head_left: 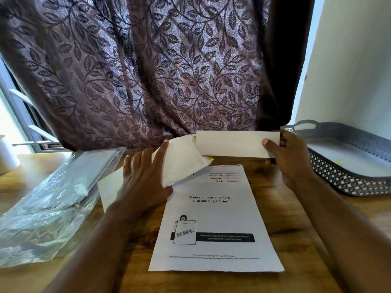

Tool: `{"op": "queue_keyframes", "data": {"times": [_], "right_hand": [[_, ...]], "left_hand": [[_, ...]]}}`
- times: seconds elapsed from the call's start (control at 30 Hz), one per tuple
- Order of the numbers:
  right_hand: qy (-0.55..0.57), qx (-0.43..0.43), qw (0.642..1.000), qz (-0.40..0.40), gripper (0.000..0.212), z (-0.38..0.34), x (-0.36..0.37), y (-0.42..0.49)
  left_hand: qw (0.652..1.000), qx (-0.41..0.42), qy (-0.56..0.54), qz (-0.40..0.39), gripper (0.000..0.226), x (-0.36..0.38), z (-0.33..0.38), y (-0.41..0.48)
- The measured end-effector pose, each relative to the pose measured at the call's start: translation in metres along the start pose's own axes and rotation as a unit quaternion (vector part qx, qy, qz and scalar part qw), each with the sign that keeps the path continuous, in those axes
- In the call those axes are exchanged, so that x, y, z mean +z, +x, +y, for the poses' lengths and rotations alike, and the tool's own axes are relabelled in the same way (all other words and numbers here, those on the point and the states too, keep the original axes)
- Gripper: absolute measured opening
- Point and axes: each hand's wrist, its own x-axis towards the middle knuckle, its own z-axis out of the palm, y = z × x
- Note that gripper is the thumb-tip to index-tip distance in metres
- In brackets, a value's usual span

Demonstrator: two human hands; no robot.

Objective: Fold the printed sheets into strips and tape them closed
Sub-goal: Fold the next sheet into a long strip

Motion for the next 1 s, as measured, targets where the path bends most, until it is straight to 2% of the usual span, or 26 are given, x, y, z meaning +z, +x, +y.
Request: {"op": "queue_keyframes", "data": {"times": [0.17,0.37,0.53,0.63,0.8,0.9,1.0], "right_hand": [[0.014,0.021,0.997,-0.076,0.009,-0.003,0.0,-0.004],[0.096,0.093,0.981,-0.144,0.024,-0.005,0.012,-0.01],[0.046,0.079,0.986,-0.139,0.007,-0.007,0.026,-0.022],[-0.004,0.053,0.989,-0.138,0.011,-0.01,0.039,-0.032],[0.004,0.032,0.978,-0.205,0.002,-0.019,0.048,-0.042],[0.017,0.038,0.973,-0.228,0.017,-0.022,0.044,-0.043],[0.045,0.059,0.964,-0.254,0.023,-0.025,0.043,-0.046]], "left_hand": [[0.999,0.044,0.004,-0.007,0.126,0.001,0.0,0.0],[0.997,0.064,-0.01,-0.039,0.125,0.001,0.002,0.001],[0.995,0.095,-0.026,-0.029,0.127,-0.002,0.013,0.001],[0.994,0.101,-0.04,-0.028,0.13,-0.002,0.021,0.002],[0.994,0.1,-0.04,-0.018,0.127,-0.002,0.022,0.002],[0.995,0.088,-0.047,-0.016,0.126,-0.003,0.02,0.002],[0.995,0.089,-0.05,-0.016,0.125,-0.004,0.02,0.002]]}}
